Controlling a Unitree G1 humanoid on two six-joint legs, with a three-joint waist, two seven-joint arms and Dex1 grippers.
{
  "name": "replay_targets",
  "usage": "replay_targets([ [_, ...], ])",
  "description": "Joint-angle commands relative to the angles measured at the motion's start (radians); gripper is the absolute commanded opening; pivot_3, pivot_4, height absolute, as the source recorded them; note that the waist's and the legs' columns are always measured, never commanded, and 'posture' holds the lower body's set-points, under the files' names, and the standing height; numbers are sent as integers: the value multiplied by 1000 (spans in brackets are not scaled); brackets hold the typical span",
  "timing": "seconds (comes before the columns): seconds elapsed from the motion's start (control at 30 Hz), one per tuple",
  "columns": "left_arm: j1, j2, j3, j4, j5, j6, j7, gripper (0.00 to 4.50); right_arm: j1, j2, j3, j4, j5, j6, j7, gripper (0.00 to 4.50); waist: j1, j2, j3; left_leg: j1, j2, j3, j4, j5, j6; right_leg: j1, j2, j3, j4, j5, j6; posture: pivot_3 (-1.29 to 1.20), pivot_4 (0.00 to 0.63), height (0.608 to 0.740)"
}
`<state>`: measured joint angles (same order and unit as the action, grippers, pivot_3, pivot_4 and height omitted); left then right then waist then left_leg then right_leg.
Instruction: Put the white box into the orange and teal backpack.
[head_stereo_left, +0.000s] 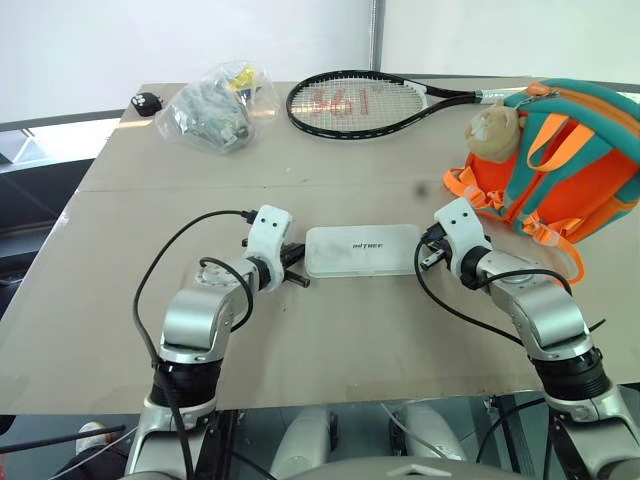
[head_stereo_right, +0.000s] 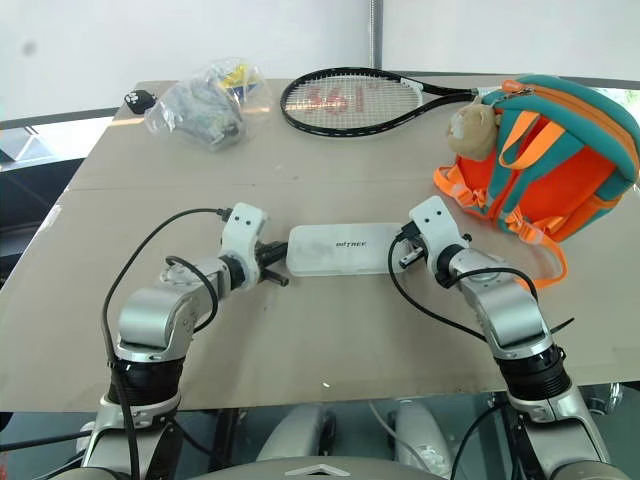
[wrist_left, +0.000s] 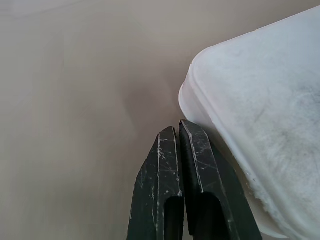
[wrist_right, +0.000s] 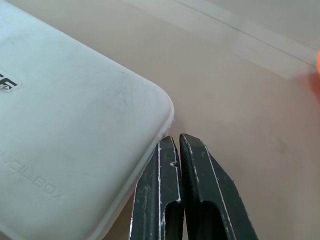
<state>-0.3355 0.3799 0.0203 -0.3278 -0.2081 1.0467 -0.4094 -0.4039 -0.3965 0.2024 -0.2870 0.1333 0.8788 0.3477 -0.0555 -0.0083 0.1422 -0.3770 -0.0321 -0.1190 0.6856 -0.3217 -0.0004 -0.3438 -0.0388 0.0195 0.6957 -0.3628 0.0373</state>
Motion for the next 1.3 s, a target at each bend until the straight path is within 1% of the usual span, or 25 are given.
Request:
replay_targets([
  [0.03, 41, -10, -52, 1, -15, -46, -19, 131, -21, -4, 67, 2, -15, -77, 61, 0, 1, 0, -1, 0, 0, 0, 0, 0, 0, 0, 0, 0, 0, 0, 0, 0, 150, 740],
  [0.13, 58, -18, -39, 30, -18, -98, -25, 131, -7, -11, 62, 23, -27, -102, 74, 0, 3, 1, -1, 1, 0, 1, 0, 0, 0, 1, 0, 1, 0, 0, 0, 0, 150, 740],
  [0.17, 56, -24, -19, 39, -22, -104, -19, 342, -3, -14, 58, 21, -30, -104, 77, 0, 4, 1, -1, 1, 0, 1, 0, 0, 0, 1, 0, 1, 0, 0, 0, 0, 150, 740],
  [0.23, 51, -15, 2, 48, -36, -122, -40, 929, 4, -17, 47, 14, -33, -104, 79, 0, 8, 1, -2, 2, 0, 1, -1, 0, 0, 1, 0, 1, 0, 0, 0, 0, 150, 740],
  [0.27, 47, -7, 20, 48, -48, -125, -52, 1284, 9, -22, 39, 4, -32, -102, 83, 0, 9, 1, -2, 2, 0, 1, -1, 0, 0, 1, 0, 1, 0, 0, 0, 0, 150, 740],
  [0.3, 44, 4, 37, 47, -65, -124, -71, 1751, 12, -27, 30, -5, -30, -99, 85, 0, 9, 1, -2, 2, 0, 1, -1, 0, 0, 1, 0, 1, 0, 0, 0, 0, 150, 740],
  [0.33, 42, 13, 63, 47, -89, -119, -91, 1948, 16, -31, 21, -15, -27, -99, 89, 0, 9, 1, -2, 2, 0, 1, -1, 0, 0, 1, 0, 1, 0, 0, 0, 0, 150, 740],
  [0.37, 42, 24, 92, 49, -117, -114, -112, 2540, 21, -35, 10, -25, -21, -101, 96, 0, 9, 1, -2, 2, 0, 1, -1, 0, 0, 1, 0, 1, 0, 0, 0, 0, 150, 740],
  [0.4, 42, 40, 118, 51, -143, -107, -136, 3024, 25, -40, -1, -35, -15, -101, 104, 0, 9, 1, -2, 2, 0, 1, -1, 0, 0, 1, 0, 1, 0, 0, 0, 0, 150, 740],
  [0.47, 43, 75, 154, 56, -188, -88, -181, 3866, 32, -50, -17, -50, -9, -97, 119, 0, 9, 1, -1, 2, 0, 1, -1, 0, 0, 0, 0, 1, 0, 0, 0, 0, 150, 740],
  [0.53, 39, 150, 218, 83, -271, -32, -275, 4356, 40, -69, -46, -73, 10, -84, 142, 0, 10, 1, -1, 1, 0, 1, -1, 0, 0, 0, 0, 1, 0, 0, 0, 0, 150, 740],
  [0.6, 20, 201, 277, 128, -347, 33, -339, 4356, 46, -97, -56, -87, 16, -83, 164, 0, 11, 1, -1, 0, 0, 0, -1, 0, 0, -1, 0, 0, 0, 0, 0, 0, 150, 740],
  [0.67, 17, 267, 298, 178, -436, 133, -422, 4356, 48, -123, -58, -92, 15, -86, 177, 0, 11, 1, -1, 0, 0, -1, -1, 0, 0, -1, 0, -1, -1, 0, 0, 0, 150, 740],
  [0.73, 10, 303, 322, 218, -507, 229, -461, 4356, 47, -140, -60, -96, 14, -86, 182, 0, 11, 1, -1, 0, 0, -2, -2, 0, 0, -1, -1, -1, -1, 0, 0, 0, 150, 740],
  [0.8, -21, 297, 370, 248, -583, 357, -447, 4356, 47, -157, -64, -100, 12, -80, 184, 0, 14, 1, -1, 0, -1, -3, -2, 0, 0, -1, -1, -2, -1, 0, 0, 0, 150, 740],
  [0.87, -40, 287, 391, 264, -619, 434, -428, 4356, 48, -164, -64, -106, 16, -74, 184, 0, 15, 1, -1, -1, -1, -5, -1, 0, 0, -1, -1, -4, -1, 0, 0, 0, 150, 740],
  [0.93, -47, 263, 387, 277, -615, 455, -390, 4356, 48, -160, -56, -114, 22, -64, 184, 0, 14, 1, -1, -1, -1, -5, -1, 0, 0, -1, -1, -4, -1, 0, 0, 0, 150, 740],
  [1.07, -45, 181, 388, 287, -613, 507, -321, 4356, 46, -152, -10, -117, 14, -50, 189, 0, 11, 1, -1, -1, -1, -4, -1, 0, 0, -1, -1, -3, -1, 0, 0, 0, 150, 740],
  [1.17, -15, 152, 357, 291, -594, 488, -290, 4356, 38, -142, 21, -116, 13, -42, 198, 0, 11, 1, -1, 0, -1, -4, -1, 0, 0, 0, -1, -3, 0, 0, 0, 0, 150, 740],
  [1.3, -11, 91, 353, 309, -595, 475, -255, 4356, 22, -126, 77, -104, 7, -38, 218, 0, 17, 2, -3, 0, -2, -4, -1, 0, 0, 1, -2, -3, -1, 0, 0, 0, 150, 740],
])
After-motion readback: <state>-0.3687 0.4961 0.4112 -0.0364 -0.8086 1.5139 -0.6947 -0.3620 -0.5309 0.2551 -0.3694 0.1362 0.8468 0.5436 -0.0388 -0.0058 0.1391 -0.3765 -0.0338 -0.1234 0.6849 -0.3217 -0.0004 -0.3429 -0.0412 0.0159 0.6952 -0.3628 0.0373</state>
